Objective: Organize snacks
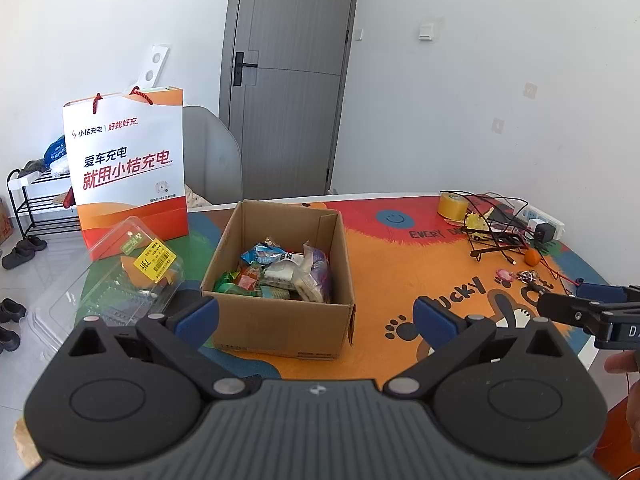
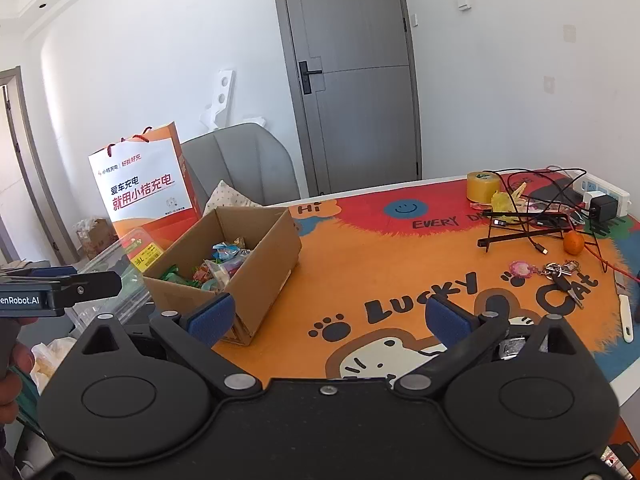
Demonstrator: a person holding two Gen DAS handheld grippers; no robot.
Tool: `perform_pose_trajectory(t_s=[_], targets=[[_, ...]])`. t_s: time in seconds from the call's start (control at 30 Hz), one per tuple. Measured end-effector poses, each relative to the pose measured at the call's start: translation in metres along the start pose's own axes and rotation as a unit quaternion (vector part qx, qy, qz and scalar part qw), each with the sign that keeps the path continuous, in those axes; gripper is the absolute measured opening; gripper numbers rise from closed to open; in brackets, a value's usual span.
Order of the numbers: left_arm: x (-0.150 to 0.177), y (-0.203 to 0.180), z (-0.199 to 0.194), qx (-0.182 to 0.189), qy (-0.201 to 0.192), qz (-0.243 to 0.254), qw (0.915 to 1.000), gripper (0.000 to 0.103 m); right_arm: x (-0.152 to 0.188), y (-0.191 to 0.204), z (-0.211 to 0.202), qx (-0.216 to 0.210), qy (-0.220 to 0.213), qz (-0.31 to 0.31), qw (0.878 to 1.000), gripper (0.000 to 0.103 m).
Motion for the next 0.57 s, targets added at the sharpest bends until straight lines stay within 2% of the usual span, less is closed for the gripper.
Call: perform_pose_trajectory(t_s=[0.57], targets=[[0.0024, -0.0004, 0.0016, 0.003, 0.002, -0.001, 1.0000, 0.102, 0.0022, -0.0031, 0.0015, 0.004, 0.001, 0.005, 1.000, 0.103]])
Point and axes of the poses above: each gripper's, at about its wrist camera, not at the fingertips, and z roughly the way its jaws point, y to its left, x to its underside, the point moved 3 cm from there along z, roughly the way its jaws point
